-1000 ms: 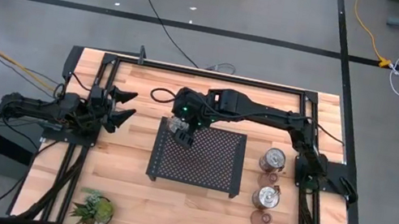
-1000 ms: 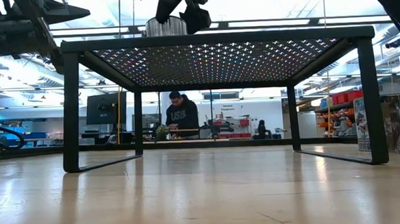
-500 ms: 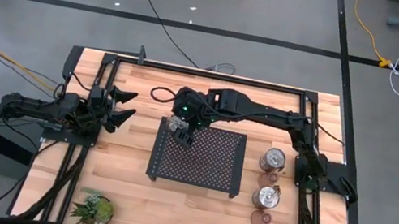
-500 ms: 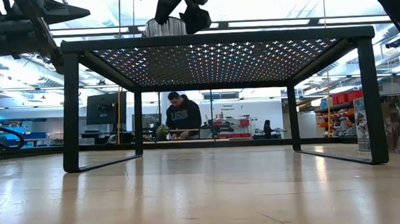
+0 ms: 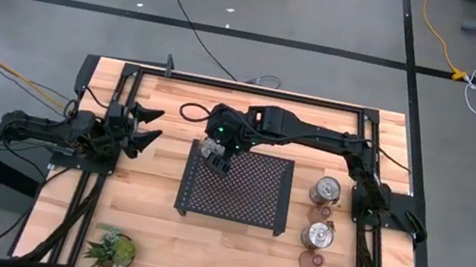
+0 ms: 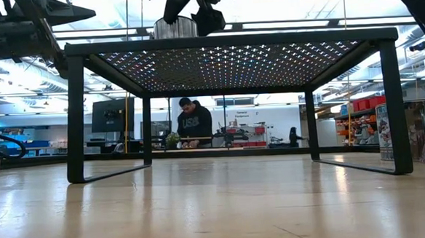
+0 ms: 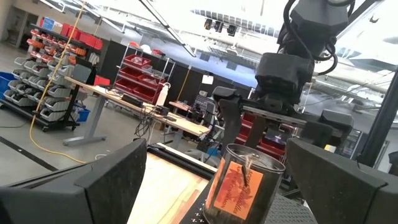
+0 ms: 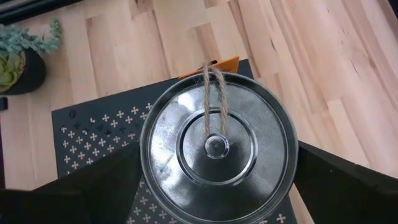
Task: Pick & Place candle stick holders
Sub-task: Put the orange scented candle on the shelf
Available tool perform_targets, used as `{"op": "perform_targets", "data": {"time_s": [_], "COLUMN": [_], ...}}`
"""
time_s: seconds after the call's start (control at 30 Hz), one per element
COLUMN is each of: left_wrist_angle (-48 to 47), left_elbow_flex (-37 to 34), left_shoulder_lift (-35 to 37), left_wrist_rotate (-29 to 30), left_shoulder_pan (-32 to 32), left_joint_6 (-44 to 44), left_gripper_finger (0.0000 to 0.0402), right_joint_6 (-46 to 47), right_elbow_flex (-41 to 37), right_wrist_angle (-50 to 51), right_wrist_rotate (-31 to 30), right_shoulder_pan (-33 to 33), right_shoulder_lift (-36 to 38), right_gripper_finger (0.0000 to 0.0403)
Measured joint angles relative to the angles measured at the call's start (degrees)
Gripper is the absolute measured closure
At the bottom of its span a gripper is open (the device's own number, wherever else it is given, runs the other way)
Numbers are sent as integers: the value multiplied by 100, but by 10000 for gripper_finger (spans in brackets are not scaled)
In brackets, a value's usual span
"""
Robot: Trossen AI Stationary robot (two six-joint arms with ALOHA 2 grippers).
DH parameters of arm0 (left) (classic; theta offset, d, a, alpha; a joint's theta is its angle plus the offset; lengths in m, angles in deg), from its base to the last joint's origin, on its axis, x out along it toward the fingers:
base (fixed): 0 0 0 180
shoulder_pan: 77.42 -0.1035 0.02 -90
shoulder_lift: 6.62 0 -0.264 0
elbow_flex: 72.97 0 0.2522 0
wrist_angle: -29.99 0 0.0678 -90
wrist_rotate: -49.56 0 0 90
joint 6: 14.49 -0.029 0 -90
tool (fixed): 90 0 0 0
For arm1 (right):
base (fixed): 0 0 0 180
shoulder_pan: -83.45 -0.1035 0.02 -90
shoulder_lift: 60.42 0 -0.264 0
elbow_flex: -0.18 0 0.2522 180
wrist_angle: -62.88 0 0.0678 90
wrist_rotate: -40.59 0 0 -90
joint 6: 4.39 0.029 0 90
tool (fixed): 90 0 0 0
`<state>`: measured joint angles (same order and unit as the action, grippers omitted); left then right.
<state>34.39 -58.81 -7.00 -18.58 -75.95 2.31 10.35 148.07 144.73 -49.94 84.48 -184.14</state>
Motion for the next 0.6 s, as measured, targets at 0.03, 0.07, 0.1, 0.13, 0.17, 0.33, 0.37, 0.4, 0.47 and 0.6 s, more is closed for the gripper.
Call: {"op": "perform_targets", "data": {"time_s": [0.03,0.07,0.1,0.13,0.17,0.33,0.37,0.4,0.47,0.6], "left_wrist_angle": [0,1,0,2,0,0,2,0,1,0], "left_elbow_flex": [1,-1,0,1,1,1,-1,1,-1,-1], "left_shoulder_lift": [0,0,0,0,0,0,0,0,0,0], "left_wrist_rotate": [0,0,0,0,0,0,0,0,-1,0], "left_shoulder_pan": [0,-1,-1,0,0,1,-1,0,0,-2], "left_joint_6": [0,0,0,0,0,0,0,0,0,0], "left_gripper_finger": [16,16,16,16,16,16,16,16,16,16], "right_joint_6": [44,38,-15,-70,-103,-9,51,150,350,88], "right_elbow_flex": [0,0,0,0,0,0,0,0,0,0], "right_wrist_angle": [-1,-1,-1,-2,-2,-4,-8,-23,-52,-9], "right_wrist_rotate": [0,0,-2,0,-2,3,4,-3,-36,6], "right_shoulder_pan": [0,0,0,0,0,0,0,0,12,42], "right_shoulder_lift": [0,0,0,0,0,0,0,0,0,2], "right_gripper_finger": [23,23,23,23,23,23,23,22,19,10]}}
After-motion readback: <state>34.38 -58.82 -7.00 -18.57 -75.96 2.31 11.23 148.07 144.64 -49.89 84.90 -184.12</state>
